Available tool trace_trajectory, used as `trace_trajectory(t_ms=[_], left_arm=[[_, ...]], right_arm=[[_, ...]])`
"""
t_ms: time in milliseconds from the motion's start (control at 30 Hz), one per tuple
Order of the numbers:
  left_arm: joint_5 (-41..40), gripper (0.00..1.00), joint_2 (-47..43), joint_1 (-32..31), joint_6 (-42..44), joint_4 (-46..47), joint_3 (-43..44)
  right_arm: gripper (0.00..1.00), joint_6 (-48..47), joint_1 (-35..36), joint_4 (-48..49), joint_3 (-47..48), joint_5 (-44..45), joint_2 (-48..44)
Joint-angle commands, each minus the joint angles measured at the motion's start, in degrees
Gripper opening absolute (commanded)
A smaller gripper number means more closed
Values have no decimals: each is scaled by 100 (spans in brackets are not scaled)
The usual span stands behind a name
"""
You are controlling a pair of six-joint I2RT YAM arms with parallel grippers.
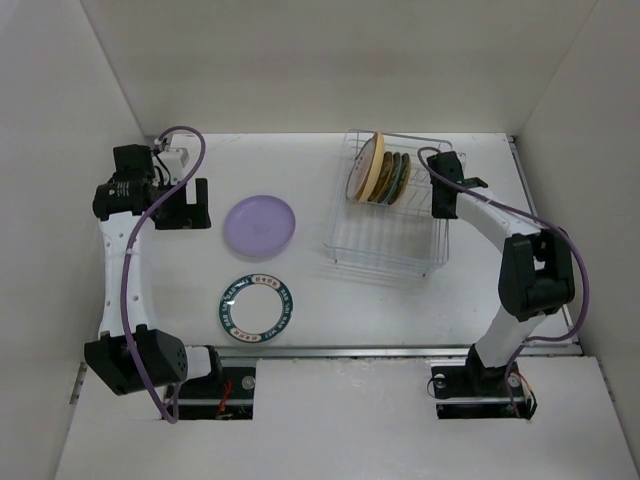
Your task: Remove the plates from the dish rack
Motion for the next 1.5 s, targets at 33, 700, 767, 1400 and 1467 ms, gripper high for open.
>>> trace_trajectory(t_ms=[33, 700, 767, 1400, 1467], left_arm=[[101, 99, -3, -22, 107, -34, 158], [4, 99, 260, -22, 45, -34, 96], [4, 99, 260, -22, 45, -34, 96], [4, 99, 208, -22, 45, -34, 96], [4, 99, 208, -22, 45, -34, 43]], right_arm=[[4, -1124, -116, 1320, 374, 553, 306], [82, -1382, -116, 1321, 2079, 1106, 704], [82, -873, -116, 1242, 2079, 1169, 440], [52, 518, 579, 749, 3651, -633, 1650], [48, 623, 579, 749, 3722, -554, 1774]])
